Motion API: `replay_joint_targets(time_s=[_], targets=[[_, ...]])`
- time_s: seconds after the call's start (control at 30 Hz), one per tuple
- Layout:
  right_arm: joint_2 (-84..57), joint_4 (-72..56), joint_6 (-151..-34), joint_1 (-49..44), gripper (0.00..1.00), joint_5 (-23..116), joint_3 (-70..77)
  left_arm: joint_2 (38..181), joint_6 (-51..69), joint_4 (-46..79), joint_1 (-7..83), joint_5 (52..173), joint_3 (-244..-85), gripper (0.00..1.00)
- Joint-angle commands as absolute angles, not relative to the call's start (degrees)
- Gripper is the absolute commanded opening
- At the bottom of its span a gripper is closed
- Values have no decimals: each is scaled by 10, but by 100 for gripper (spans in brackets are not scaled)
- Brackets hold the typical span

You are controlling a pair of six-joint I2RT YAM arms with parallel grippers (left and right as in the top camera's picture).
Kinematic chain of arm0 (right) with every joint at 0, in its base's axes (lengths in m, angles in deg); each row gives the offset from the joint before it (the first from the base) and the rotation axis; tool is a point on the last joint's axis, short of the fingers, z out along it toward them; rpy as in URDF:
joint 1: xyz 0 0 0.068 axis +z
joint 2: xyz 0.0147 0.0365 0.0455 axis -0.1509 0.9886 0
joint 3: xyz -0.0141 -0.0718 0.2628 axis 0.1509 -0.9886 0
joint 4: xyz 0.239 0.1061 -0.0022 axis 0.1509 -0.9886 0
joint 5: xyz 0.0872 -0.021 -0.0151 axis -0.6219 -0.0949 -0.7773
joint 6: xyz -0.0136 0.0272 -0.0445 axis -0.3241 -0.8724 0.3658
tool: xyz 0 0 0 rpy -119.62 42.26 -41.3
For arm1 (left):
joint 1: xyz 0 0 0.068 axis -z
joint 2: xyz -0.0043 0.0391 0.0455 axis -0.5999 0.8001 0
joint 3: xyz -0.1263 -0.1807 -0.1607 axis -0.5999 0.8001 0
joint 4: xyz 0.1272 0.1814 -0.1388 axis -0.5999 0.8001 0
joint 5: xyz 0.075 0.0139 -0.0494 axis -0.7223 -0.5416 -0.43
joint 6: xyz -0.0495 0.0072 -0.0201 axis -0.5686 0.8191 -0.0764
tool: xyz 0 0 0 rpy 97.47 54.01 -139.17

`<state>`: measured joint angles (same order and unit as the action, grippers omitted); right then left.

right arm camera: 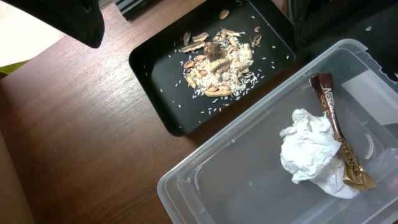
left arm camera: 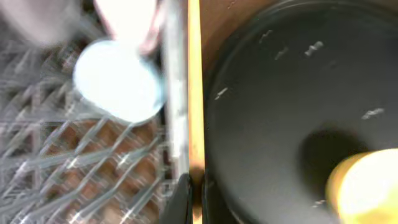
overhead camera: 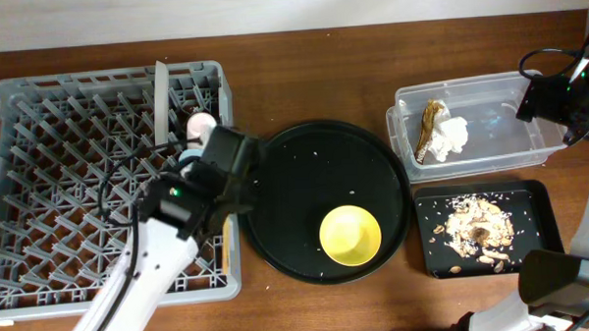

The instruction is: Sort waste into correct bins and load items into the dishwasher rack

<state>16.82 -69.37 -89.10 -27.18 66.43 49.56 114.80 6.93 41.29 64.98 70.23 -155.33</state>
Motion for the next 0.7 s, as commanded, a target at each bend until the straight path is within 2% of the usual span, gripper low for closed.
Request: replay_joint_targets(time_s=[0.0, 0.53, 0.57, 0.63, 0.67], targets=[[164, -694, -896, -274, 99, 669, 505, 1171, 93, 419, 622, 693, -1533, 0], [164, -694, -896, -274, 99, 669, 505, 1249, 90, 375, 609, 652, -1503, 2], [164, -694, -896, -274, 99, 669, 505, 1249, 90, 373, 609, 652, -1503, 6], [164, -694, -896, -274, 99, 669, 505, 1249, 90, 371, 609, 652, -1503, 28], [164, -694, -896, -274, 99, 669, 505, 1249, 90, 371, 609, 652, -1503, 34]])
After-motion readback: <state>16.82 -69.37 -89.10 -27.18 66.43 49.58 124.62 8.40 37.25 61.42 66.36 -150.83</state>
